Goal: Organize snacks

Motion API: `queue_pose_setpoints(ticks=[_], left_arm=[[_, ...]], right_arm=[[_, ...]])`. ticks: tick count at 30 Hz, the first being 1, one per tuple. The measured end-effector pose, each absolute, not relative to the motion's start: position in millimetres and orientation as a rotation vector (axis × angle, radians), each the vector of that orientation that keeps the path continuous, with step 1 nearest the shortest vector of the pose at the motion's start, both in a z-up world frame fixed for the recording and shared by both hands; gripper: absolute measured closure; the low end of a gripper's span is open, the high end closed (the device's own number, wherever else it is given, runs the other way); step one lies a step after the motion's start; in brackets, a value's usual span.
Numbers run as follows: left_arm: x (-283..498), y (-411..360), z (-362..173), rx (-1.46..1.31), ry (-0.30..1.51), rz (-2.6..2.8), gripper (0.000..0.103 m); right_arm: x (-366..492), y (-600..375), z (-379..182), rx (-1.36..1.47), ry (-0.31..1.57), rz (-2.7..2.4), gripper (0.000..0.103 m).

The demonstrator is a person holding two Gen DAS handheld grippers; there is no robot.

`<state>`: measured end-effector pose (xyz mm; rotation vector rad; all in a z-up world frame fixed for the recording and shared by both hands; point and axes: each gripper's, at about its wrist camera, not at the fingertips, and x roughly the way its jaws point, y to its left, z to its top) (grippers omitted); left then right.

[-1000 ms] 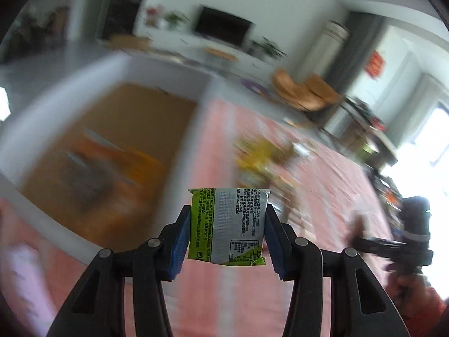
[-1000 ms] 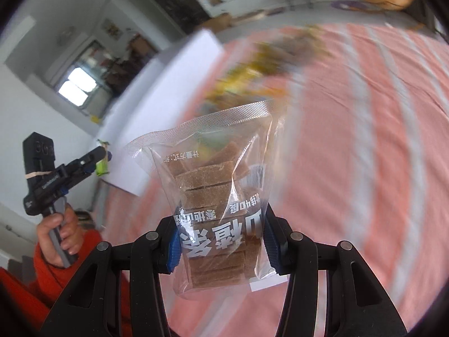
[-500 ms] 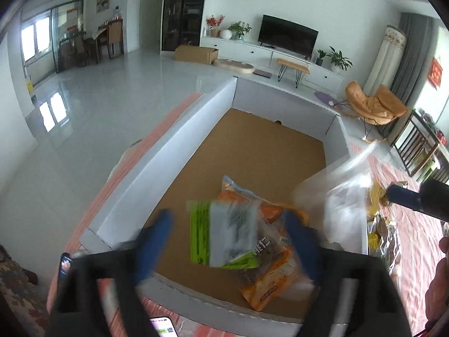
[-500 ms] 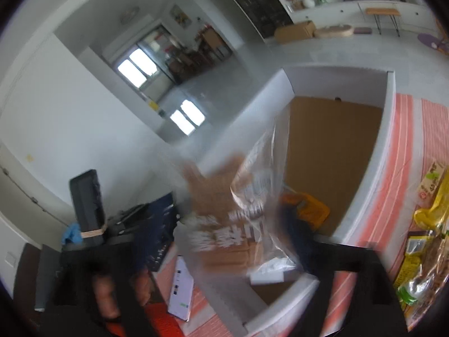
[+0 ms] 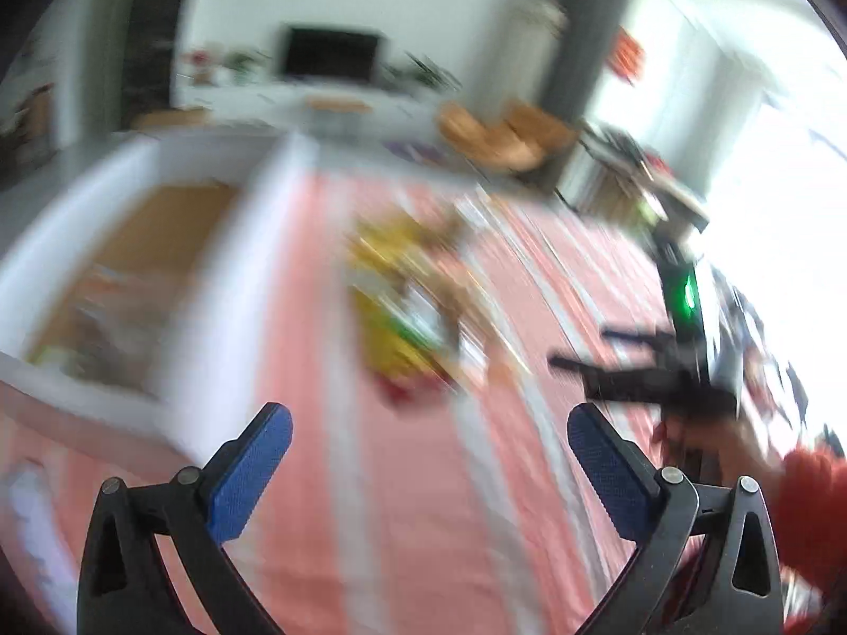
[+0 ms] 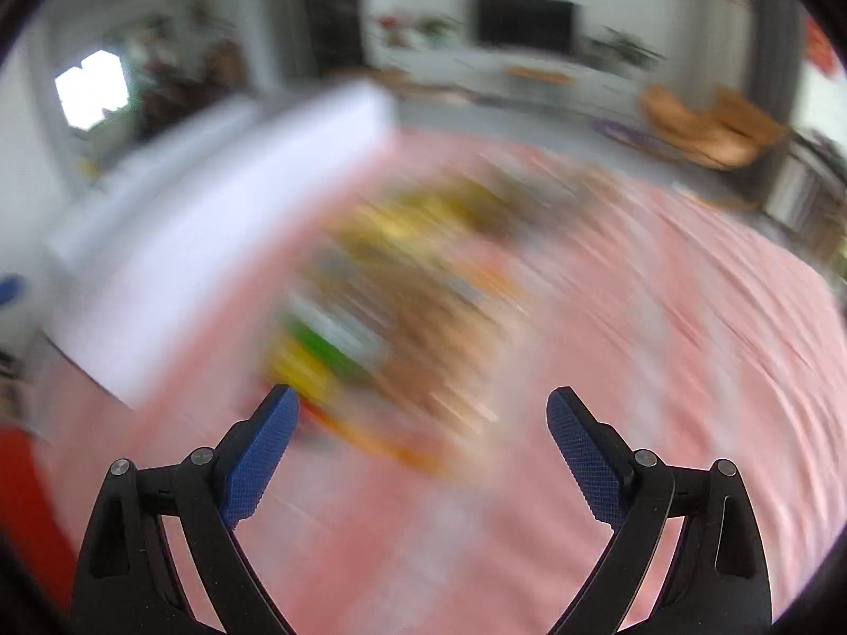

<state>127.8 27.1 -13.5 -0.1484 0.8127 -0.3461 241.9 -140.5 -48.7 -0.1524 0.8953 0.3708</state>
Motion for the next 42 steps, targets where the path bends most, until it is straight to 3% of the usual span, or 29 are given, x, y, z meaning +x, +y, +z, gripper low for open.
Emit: queue_pose_setpoints(ticks=[4, 7, 15, 42], left_arm=[[130.7, -31.3, -83.1, -0.059, 0.956, -0.372, 0.0], [138.4, -31.9, -113.7, -0.031, 1.021, -0.305, 0.001], [147.0, 0.6, -118.8, -0.03, 0.961, -0.172, 0.001], [139.1, 4.0, -125.3, 0.07, 0.952, -0.144, 0.0]], right_arm=[[216.0, -226.0, -80.8, -0.11, 0.959, 0.183, 0.006], [202.7, -259.1, -93.2, -0.069, 0.966, 0.119, 0.006], [199.9, -263.9, -109.1, -0.039, 0.944, 0.113, 0.006], [202.2, -257.8, -111.1, -0.042, 0.945, 0.127, 0.002]])
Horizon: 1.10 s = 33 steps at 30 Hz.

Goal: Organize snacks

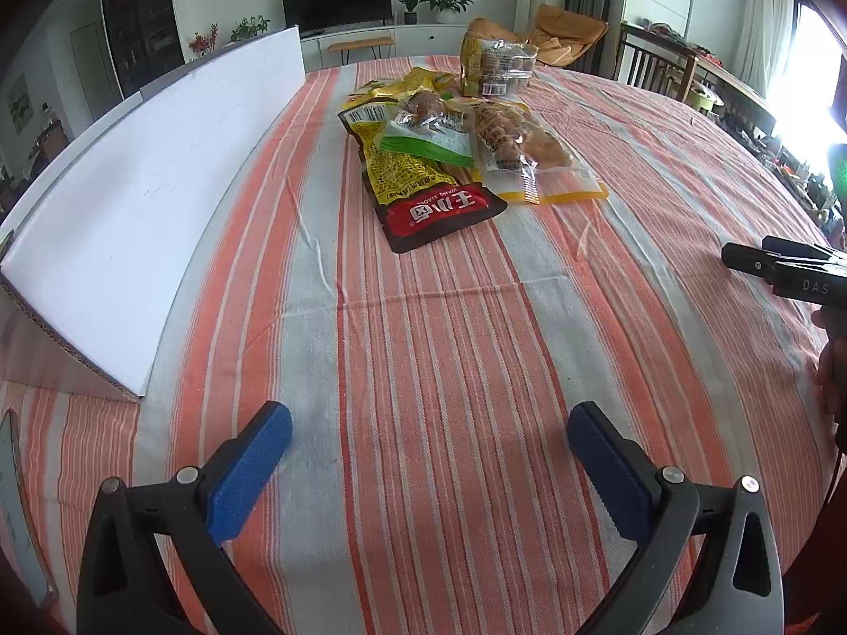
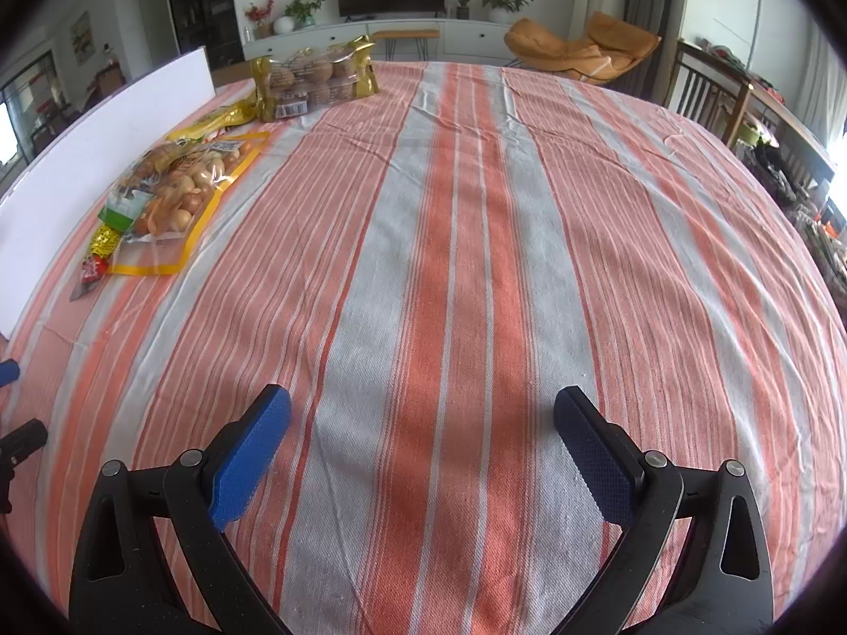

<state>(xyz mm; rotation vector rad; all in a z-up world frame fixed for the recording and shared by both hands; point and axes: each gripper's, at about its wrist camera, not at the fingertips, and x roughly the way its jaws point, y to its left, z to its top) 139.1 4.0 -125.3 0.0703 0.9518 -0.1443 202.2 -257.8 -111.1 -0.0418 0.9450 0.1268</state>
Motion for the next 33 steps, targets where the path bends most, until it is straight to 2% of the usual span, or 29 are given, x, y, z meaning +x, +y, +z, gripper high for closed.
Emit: queue_pose_setpoints(ticks=[8, 15, 25, 33], left_arm=[[137.4, 4.5, -124.6, 0.073, 0.955, -0.146, 0.0], [155.1, 5.5, -122.0, 0.102, 1.049, -0.173, 0.0], [161.0, 32.3, -124.5, 0.045, 0.946, -0.096, 0.0], [162.6, 32.2, -124.2, 0.043, 0.938, -0.09, 0.0]], right_arm=[[202.3, -257.9, -111.0, -0.041, 0.945, 0.127, 0.002], [202.3, -257.9, -110.9, -0.04, 0.945, 0.127, 0.002], [202.1, -257.6, -110.8, -0.039, 0.945, 0.127, 0.001], [201.7, -257.7, -110.9, -0.039, 0.946, 0.127, 0.001]])
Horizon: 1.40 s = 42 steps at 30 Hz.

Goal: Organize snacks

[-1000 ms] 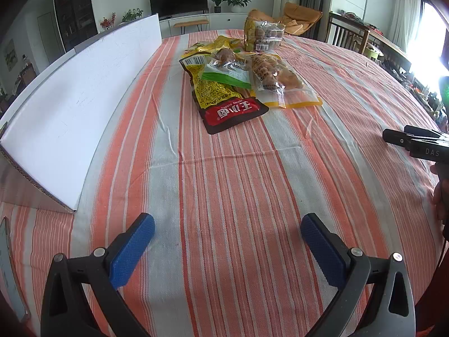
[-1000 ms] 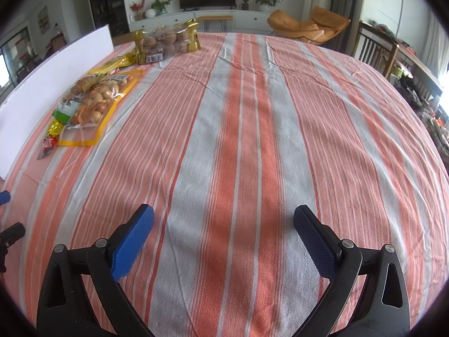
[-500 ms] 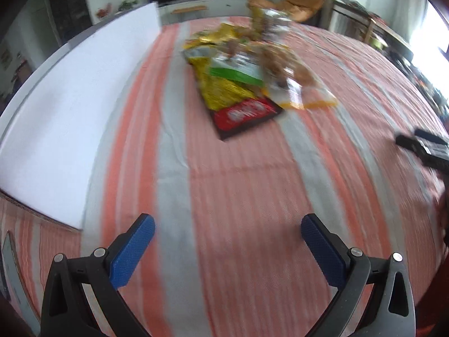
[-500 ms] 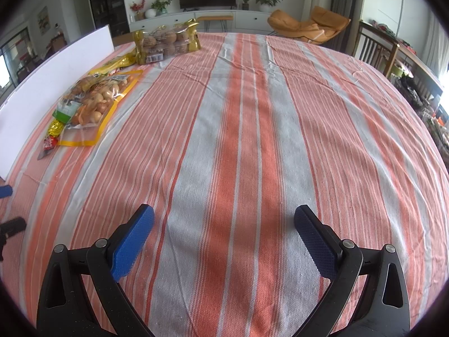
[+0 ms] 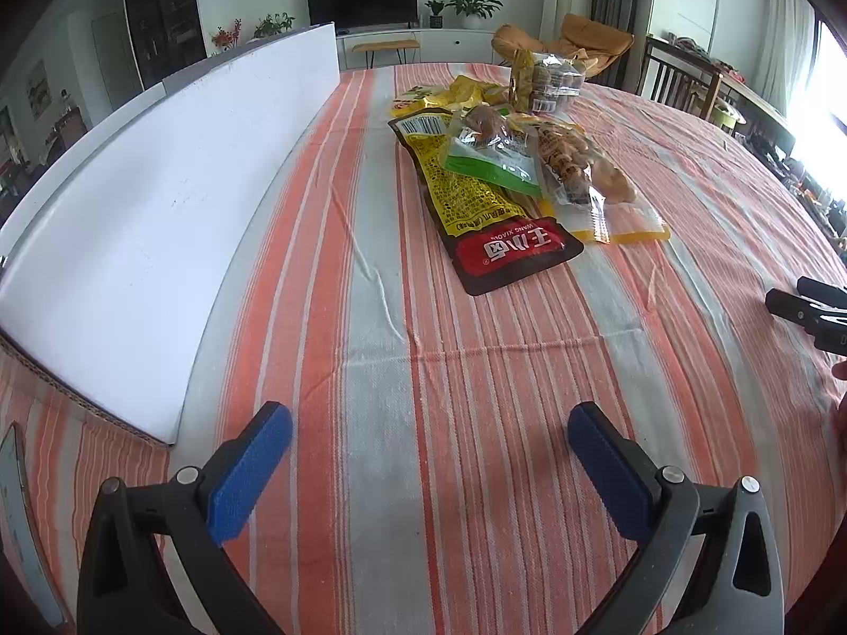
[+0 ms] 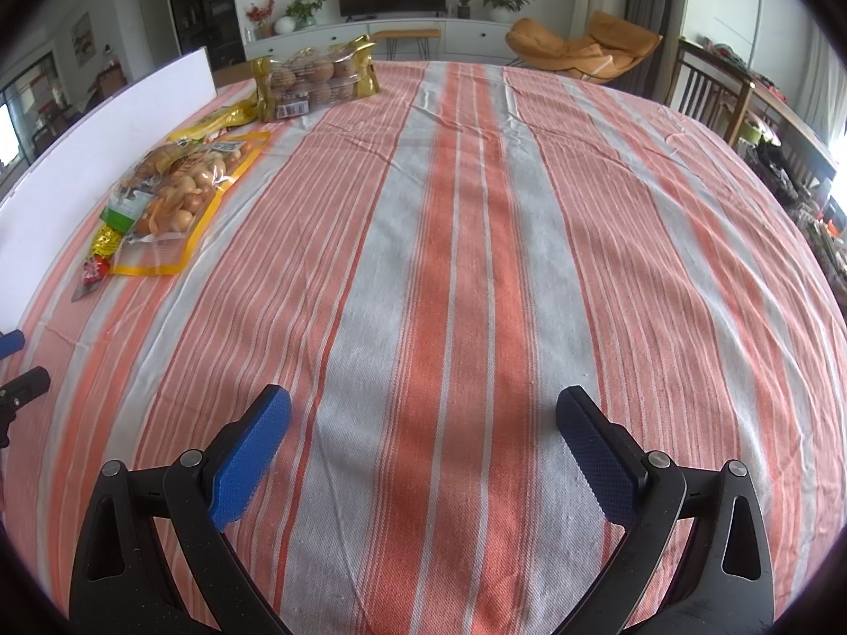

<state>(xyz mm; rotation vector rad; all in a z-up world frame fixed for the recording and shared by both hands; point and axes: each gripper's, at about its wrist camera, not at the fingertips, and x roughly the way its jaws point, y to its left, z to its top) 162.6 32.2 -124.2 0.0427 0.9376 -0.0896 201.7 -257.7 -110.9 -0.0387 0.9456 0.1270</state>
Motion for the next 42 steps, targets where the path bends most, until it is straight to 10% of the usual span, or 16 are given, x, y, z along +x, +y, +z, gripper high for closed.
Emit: queue_pose_setpoints(ticks=[32, 35, 42], left_arm=[[162.9, 33.0, -124.1, 0.041, 0.937, -0.09, 0.0], [163.0, 33.0, -124.0, 0.041, 0.937, -0.09, 0.0], [162.1, 33.3, -124.1, 0.041, 0.937, -0.09, 0.0]], right_arm=[[322.4, -77.4, -102.4, -0.169, 1.09, 0.362, 0.004], [311.6, -84.3, -104.9, -0.177, 1.058, 0.368, 0.029], [268.7, -154.2, -105.9, -0.111, 1.035, 0.323, 0.032]])
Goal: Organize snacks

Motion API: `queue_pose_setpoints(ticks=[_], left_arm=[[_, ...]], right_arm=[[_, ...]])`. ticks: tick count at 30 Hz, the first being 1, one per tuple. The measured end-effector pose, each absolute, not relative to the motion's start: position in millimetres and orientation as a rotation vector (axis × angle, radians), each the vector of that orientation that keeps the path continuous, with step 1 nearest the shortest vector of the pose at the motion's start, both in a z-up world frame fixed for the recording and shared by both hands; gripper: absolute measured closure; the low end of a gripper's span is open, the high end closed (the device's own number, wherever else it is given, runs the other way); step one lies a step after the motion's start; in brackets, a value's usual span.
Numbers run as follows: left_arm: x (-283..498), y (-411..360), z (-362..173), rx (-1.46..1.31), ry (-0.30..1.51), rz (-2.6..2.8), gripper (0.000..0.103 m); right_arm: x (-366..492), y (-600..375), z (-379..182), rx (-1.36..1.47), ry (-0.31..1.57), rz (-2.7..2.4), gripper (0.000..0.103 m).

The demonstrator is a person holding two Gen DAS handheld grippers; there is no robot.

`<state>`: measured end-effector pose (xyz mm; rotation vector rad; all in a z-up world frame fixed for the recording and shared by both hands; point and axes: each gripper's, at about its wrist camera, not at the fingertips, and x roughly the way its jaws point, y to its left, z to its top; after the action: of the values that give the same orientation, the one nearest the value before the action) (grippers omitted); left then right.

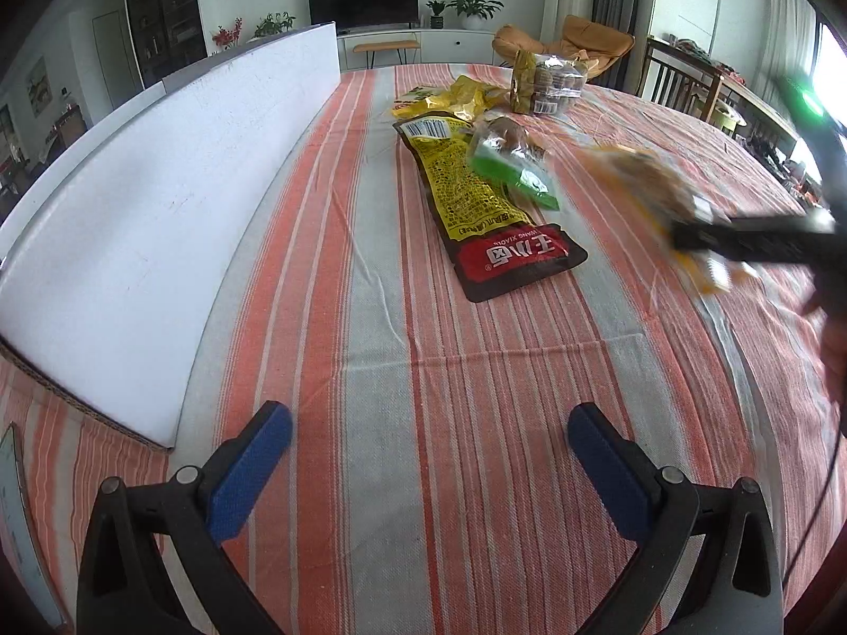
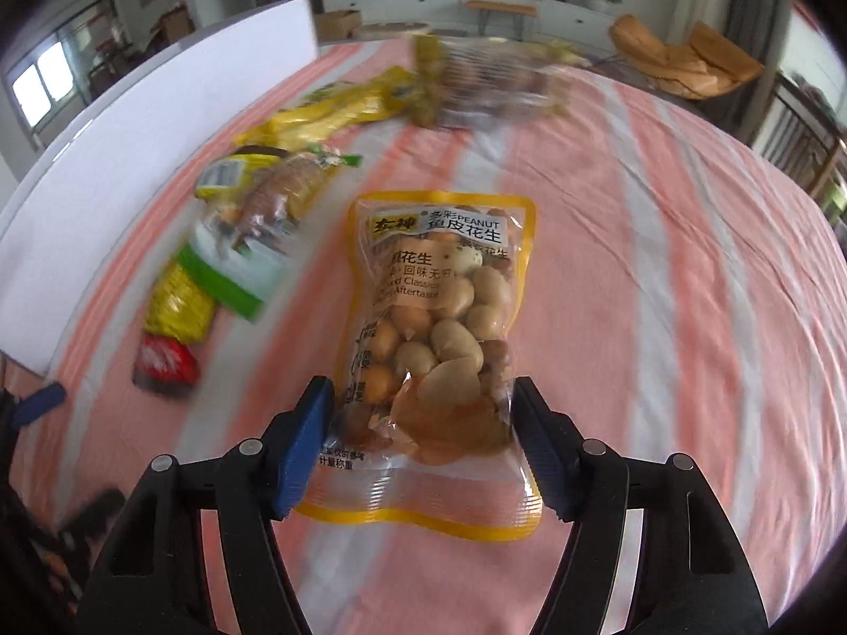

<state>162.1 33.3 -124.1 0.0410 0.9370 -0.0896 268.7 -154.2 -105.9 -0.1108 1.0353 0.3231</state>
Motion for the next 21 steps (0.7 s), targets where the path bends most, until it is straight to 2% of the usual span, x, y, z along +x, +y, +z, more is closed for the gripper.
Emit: queue_pose_setpoints(ticks=[5, 12, 21], left_arm=[[162.4, 33.3, -123.9, 0.041, 0.937, -0.089, 0.0], [162.8, 33.3, -124.4, 0.041, 0.937, -0.09, 0.0], [170.2, 29.0, -119.5, 0.021, 0.992, -0.111, 0.0]], right_arm=[[232.2, -223.7, -103.6, -0.075, 0.989, 0.195, 0.031], [214.4, -253.0, -106.1, -0.018, 0.923, 0.157, 0.01], [216.9, -249.5, -108.4, -0.045, 0.936, 0.14, 0.006]])
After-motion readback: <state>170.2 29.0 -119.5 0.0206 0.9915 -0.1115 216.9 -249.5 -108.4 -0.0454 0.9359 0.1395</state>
